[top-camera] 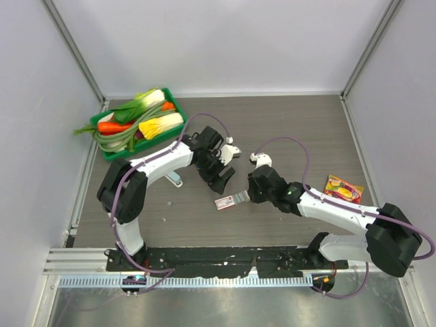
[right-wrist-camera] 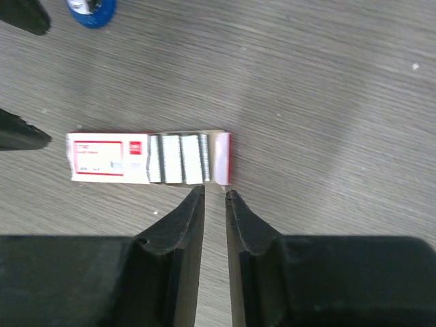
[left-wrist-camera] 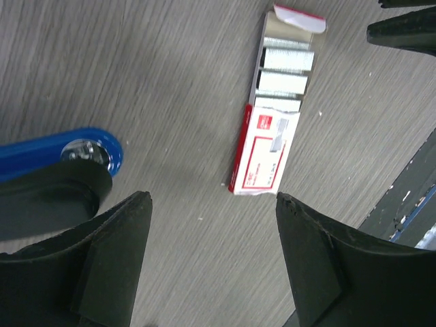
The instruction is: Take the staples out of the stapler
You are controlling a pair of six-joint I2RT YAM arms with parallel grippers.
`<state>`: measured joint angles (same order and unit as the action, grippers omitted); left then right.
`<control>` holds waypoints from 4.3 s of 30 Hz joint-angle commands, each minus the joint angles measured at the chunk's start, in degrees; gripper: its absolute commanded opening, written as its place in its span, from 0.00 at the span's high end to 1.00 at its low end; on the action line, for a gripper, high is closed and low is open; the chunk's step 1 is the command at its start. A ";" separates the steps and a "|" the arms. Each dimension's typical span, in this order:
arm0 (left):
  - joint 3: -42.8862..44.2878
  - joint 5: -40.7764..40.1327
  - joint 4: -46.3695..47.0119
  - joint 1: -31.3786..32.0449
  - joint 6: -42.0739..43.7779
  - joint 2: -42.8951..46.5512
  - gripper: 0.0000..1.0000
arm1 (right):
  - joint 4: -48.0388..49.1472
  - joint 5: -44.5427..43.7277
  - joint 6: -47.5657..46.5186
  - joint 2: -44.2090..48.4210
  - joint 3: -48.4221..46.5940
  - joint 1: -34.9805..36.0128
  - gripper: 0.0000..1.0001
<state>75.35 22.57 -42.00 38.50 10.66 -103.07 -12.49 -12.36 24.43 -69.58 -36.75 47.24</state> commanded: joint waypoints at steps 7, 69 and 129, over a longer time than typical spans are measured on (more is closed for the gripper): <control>1.29 -0.50 4.99 7.63 -0.99 -1.79 0.22 | 2.90 6.63 7.12 3.40 5.81 -9.35 0.73; -12.60 -16.77 14.49 7.73 9.03 0.06 0.36 | 24.62 27.83 11.43 -10.75 10.74 -17.89 0.81; -12.69 -18.70 14.23 9.22 10.53 -0.20 0.36 | 25.41 23.61 12.66 -12.24 8.89 -10.33 0.75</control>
<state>63.44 5.56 -30.15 47.35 20.01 -102.06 13.37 13.15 38.39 -82.21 -26.96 36.40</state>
